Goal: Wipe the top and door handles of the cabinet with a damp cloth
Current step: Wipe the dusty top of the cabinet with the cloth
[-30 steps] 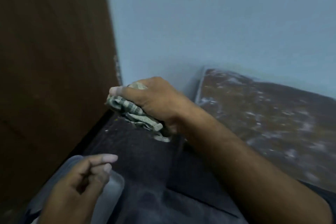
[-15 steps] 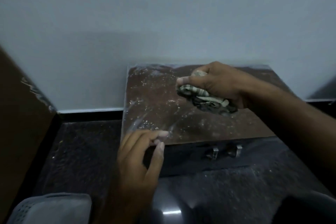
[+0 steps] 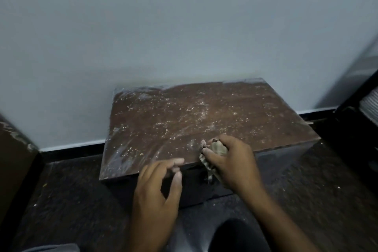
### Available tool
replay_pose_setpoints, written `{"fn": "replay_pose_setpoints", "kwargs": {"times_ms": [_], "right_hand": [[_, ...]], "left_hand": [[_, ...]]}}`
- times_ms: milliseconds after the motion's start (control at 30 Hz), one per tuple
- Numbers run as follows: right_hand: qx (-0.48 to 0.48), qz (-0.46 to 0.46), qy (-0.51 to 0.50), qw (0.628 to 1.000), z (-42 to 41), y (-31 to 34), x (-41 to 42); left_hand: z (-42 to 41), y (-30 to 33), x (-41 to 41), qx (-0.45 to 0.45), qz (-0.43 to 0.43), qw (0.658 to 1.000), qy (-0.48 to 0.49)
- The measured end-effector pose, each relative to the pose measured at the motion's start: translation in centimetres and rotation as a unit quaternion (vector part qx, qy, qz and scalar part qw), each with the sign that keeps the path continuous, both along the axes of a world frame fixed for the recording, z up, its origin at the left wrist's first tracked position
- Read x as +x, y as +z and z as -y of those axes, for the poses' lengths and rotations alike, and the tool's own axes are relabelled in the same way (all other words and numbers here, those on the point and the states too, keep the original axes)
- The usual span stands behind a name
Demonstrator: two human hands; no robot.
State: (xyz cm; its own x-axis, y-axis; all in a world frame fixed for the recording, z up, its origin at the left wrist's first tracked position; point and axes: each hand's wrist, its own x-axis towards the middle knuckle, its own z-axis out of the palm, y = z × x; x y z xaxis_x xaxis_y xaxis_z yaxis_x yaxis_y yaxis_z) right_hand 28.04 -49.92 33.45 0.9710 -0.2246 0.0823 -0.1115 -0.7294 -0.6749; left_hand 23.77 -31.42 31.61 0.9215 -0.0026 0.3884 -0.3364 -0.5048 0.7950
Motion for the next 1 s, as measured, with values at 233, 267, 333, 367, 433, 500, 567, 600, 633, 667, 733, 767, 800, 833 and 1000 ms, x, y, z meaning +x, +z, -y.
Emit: {"fn": "replay_pose_setpoints", "kwargs": {"times_ms": [233, 267, 333, 367, 433, 500, 567, 600, 633, 667, 733, 767, 800, 833, 1000], "right_hand": [[-0.145, 0.056, 0.097, 0.983, -3.6, -1.9, 1.9], [-0.172, 0.072, 0.108, 0.977, -4.4, -2.2, 2.0], [-0.227, 0.117, 0.123, 0.959, -5.1, -2.9, 2.1], [-0.25, 0.14, 0.128, 0.95, -4.8, -3.3, 2.0], [-0.283, 0.154, 0.121, 0.939, -2.9, -3.8, 2.0], [-0.31, 0.138, 0.054, 0.939, 0.5, -4.0, 2.2], [-0.307, 0.117, -0.025, 0.944, 3.0, -3.6, 2.5], [-0.312, 0.103, -0.047, 0.943, 3.2, -3.6, 2.6], [-0.324, 0.092, -0.056, 0.94, 2.6, -3.5, 2.8], [-0.331, 0.091, -0.049, 0.938, 1.4, -3.4, 2.9], [-0.32, 0.105, 0.005, 0.941, -1.7, -3.3, 3.0], [-0.317, 0.121, 0.043, 0.94, -3.1, -3.6, 2.9], [-0.315, 0.137, 0.08, 0.936, -3.8, -3.8, 2.9], [-0.312, 0.152, 0.108, 0.932, -3.7, -3.8, 3.0], [-0.309, 0.093, 0.008, 0.947, 4.7, -3.8, 3.9]], "left_hand": [[0.4, -0.8, -0.4, 0.05, -0.004, 0.998, 0.048], [0.3, -0.6, 0.0, 0.056, -0.005, 0.997, 0.058], [0.3, -0.4, 0.6, 0.074, -0.018, 0.995, 0.068], [0.4, -0.3, 0.9, 0.084, -0.028, 0.994, 0.068], [0.5, -0.2, 1.2, 0.1, -0.041, 0.992, 0.06], [0.8, -0.1, 1.5, 0.121, -0.045, 0.991, 0.041], [1.2, -0.2, 2.0, 0.152, -0.044, 0.987, 0.024], [1.5, -0.3, 2.3, 0.166, -0.04, 0.985, 0.021], [1.8, -0.3, 2.6, 0.18, -0.039, 0.983, 0.02], [2.1, -0.2, 2.9, 0.192, -0.039, 0.98, 0.02], [2.6, -0.2, 3.4, 0.207, -0.035, 0.978, 0.02], [2.7, -0.2, 3.6, 0.209, -0.034, 0.977, 0.02], [2.6, -0.2, 3.6, 0.21, -0.034, 0.977, 0.024], [2.5, -0.2, 3.6, 0.208, -0.032, 0.977, 0.031], [1.4, -0.6, 2.9, 0.192, -0.019, 0.98, 0.037]]}}
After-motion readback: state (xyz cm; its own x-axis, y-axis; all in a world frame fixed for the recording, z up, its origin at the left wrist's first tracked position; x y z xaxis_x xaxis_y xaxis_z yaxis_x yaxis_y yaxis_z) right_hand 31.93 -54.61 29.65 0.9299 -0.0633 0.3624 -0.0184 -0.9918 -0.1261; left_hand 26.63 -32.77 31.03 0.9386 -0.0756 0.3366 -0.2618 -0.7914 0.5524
